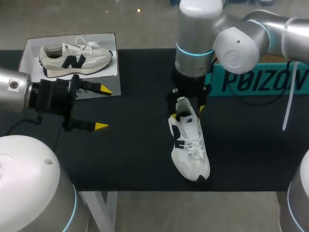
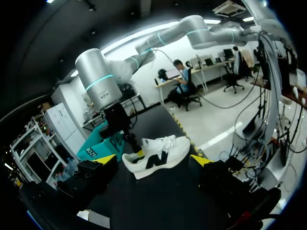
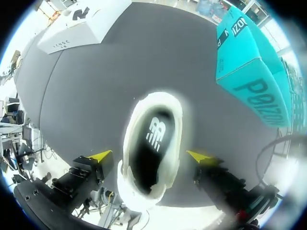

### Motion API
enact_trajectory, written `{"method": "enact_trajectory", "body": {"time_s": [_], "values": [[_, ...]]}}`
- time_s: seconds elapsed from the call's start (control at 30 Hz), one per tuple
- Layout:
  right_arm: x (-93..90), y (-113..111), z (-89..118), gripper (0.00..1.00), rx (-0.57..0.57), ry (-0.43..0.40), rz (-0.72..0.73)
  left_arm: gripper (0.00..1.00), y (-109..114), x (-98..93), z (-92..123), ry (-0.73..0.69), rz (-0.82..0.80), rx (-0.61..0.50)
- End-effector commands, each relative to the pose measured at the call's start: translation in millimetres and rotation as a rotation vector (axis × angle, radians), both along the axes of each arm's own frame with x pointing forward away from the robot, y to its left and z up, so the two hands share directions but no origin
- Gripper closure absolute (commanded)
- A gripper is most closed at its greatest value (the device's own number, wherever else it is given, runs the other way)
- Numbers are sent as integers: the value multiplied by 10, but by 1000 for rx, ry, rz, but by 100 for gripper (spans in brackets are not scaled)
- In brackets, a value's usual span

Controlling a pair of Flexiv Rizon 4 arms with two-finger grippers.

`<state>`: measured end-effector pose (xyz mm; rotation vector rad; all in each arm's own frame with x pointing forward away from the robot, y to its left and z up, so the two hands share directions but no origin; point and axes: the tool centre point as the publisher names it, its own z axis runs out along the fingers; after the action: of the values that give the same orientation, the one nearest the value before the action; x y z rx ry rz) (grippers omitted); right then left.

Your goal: Take the shoe out of the shoebox, open the shoe tongue, remove and reinsert the insole, then place the shoe into the shoebox

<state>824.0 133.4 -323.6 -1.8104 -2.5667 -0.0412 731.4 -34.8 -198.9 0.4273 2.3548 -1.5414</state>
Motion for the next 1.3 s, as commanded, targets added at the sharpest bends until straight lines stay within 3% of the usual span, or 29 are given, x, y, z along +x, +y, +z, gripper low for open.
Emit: {"method": "enact_trajectory", "body": {"time_s": [0.03,0.27,0.3,0.37,0.4,0.43,0.47,0.83,1.07,1.3], "values": [[-297,-126,339,0,3,-71,-5,0,3,2,1,1,-1,2],[-649,-225,443,0,26,-78,-27,0,3,2,1,1,-1,2],[-675,-224,431,10,35,-71,-27,0,3,2,1,1,-1,2],[-728,-196,389,51,47,-60,-25,0,3,2,1,1,-1,2],[-746,-172,368,60,56,-56,-20,0,3,2,1,1,-1,2],[-757,-145,339,93,60,-50,-15,0,3,2,1,1,-1,2],[-768,-115,310,100,63,-44,-11,0,3,2,1,1,-1,2],[-774,18,-50,100,92,21,2,0,3,2,1,1,-1,2],[-626,5,-303,100,113,54,3,0,3,2,1,1,-1,2],[-550,-58,-271,100,104,50,17,0,3,2,1,1,-1,2]]}}
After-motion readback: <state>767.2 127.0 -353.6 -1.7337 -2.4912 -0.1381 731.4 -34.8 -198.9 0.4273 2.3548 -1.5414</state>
